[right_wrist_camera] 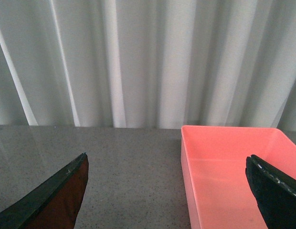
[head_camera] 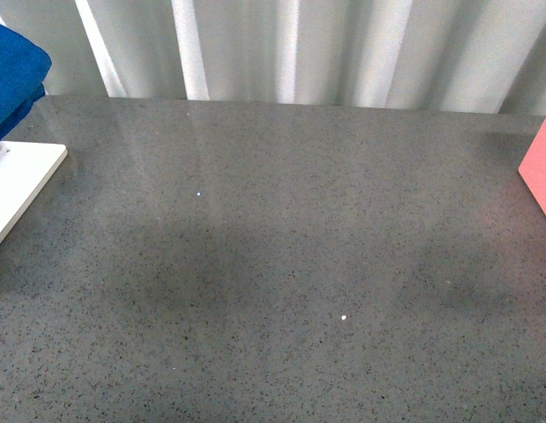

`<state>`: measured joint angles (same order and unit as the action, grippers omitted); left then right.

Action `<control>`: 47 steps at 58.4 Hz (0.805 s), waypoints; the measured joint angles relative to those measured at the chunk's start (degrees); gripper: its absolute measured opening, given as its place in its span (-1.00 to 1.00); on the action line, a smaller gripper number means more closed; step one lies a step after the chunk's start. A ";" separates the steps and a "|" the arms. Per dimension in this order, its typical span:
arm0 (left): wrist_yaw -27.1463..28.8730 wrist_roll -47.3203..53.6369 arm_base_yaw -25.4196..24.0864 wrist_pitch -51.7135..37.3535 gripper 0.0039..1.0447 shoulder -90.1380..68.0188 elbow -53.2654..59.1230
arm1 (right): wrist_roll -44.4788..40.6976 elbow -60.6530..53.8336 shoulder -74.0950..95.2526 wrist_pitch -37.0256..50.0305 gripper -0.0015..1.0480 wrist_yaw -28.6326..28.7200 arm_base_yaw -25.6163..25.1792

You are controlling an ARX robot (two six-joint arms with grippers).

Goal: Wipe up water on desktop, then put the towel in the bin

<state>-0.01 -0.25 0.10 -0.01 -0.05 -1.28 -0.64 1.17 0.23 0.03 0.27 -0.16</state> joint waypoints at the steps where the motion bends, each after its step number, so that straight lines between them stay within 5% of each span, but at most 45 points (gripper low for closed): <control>1: 0.15 -0.50 0.00 0.68 0.87 -0.55 -0.20 | 0.00 0.00 0.00 0.00 0.86 0.00 0.00; 7: -2.73 -4.61 -2.27 14.78 0.87 -12.66 -6.71 | 0.00 0.00 0.00 0.00 0.86 0.02 0.00; 24: -4.70 6.88 -7.45 -0.37 0.87 -47.17 -21.22 | 0.00 0.00 0.00 0.00 0.86 0.00 0.00; 47: -0.17 14.49 -12.72 4.31 0.87 -86.49 -55.91 | 0.00 0.00 0.00 0.00 0.86 0.00 0.00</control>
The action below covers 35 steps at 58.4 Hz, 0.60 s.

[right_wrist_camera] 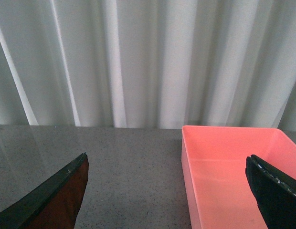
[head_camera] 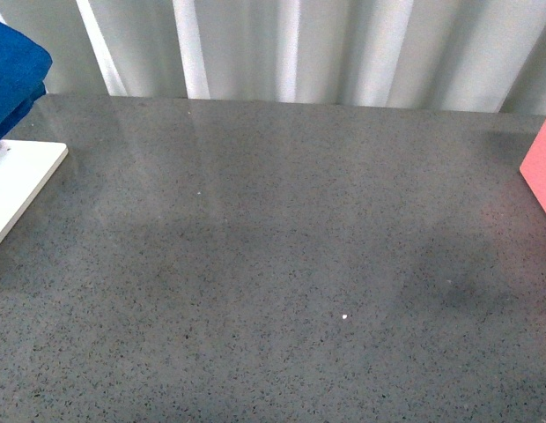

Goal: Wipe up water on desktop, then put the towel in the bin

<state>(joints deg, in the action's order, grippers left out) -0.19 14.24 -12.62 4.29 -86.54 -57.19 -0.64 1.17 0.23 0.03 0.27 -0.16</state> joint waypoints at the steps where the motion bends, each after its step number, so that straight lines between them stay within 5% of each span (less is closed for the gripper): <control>1: -0.13 0.07 -0.52 -0.02 0.87 -2.12 -2.21 | 0.00 0.00 0.00 0.00 0.86 0.00 0.00; 35: 0.00 8.66 -3.76 2.36 0.87 -22.43 -17.49 | 0.02 0.00 0.00 0.00 0.86 0.00 0.00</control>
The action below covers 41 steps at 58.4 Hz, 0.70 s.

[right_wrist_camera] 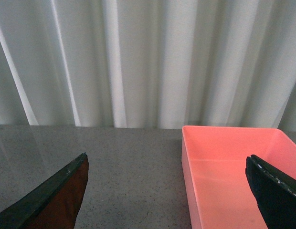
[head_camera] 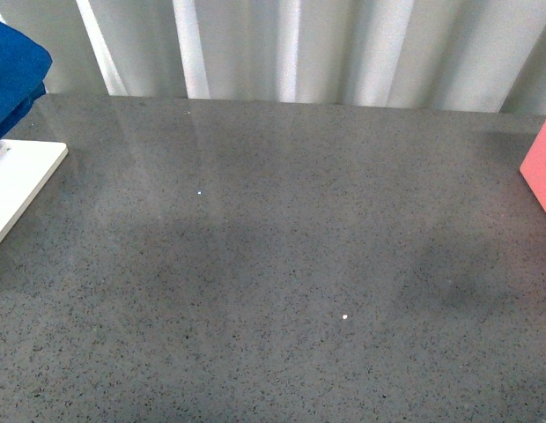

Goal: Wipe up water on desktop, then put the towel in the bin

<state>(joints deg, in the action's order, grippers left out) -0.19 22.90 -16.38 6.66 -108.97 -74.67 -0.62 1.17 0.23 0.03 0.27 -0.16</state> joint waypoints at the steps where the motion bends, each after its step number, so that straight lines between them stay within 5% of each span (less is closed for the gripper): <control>1: -0.04 0.07 0.00 -0.11 0.87 -0.04 0.04 | -0.02 0.00 0.00 0.00 0.86 0.00 0.00; 41: 1.31 2.43 -0.24 -2.25 0.80 -2.64 2.91 | -0.02 0.00 0.00 0.00 0.86 0.00 0.00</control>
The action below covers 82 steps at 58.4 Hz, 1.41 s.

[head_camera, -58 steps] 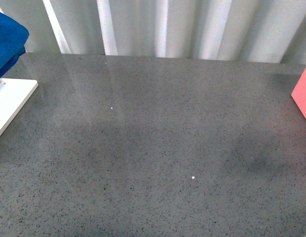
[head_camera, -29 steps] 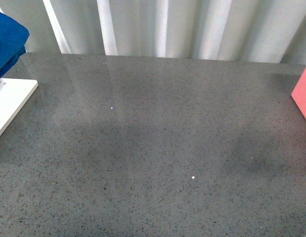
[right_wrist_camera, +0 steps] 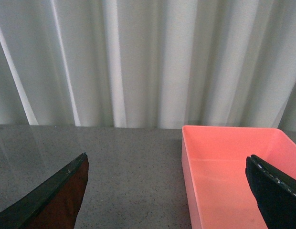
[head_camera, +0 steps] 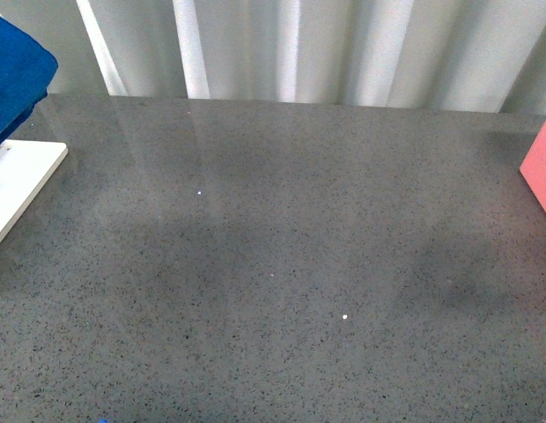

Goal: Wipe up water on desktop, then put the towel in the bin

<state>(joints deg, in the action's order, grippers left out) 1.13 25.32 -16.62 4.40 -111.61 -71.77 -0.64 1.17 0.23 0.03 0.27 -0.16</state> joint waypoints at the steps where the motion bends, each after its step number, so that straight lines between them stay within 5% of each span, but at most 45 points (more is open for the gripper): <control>1: 0.00 -0.04 0.00 -0.09 0.76 0.00 0.02 | 0.00 0.00 0.00 0.00 0.86 0.00 0.00; 31: -6.64 -2.54 -0.11 1.20 -0.91 3.54 0.92 | 0.00 0.00 0.00 0.00 0.86 0.00 0.00; 42: -9.81 -3.65 0.00 1.75 -0.93 6.75 1.49 | 0.02 0.00 0.00 0.00 0.86 0.00 0.00; 58: -23.50 -12.50 5.18 0.96 -0.93 19.74 5.01 | 0.00 0.00 0.00 0.00 0.86 0.00 0.00; 66: -28.37 -19.56 11.61 -2.32 -0.93 25.53 8.66 | 0.00 0.00 0.00 0.00 0.86 0.00 0.00; 82: -27.76 -30.64 29.11 -12.48 -0.93 29.68 14.58 | 0.00 0.00 0.00 0.00 0.86 0.00 0.00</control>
<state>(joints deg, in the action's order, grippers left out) -26.63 -5.32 12.49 -8.08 -81.93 -57.19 -0.64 1.17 0.23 0.03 0.27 -0.16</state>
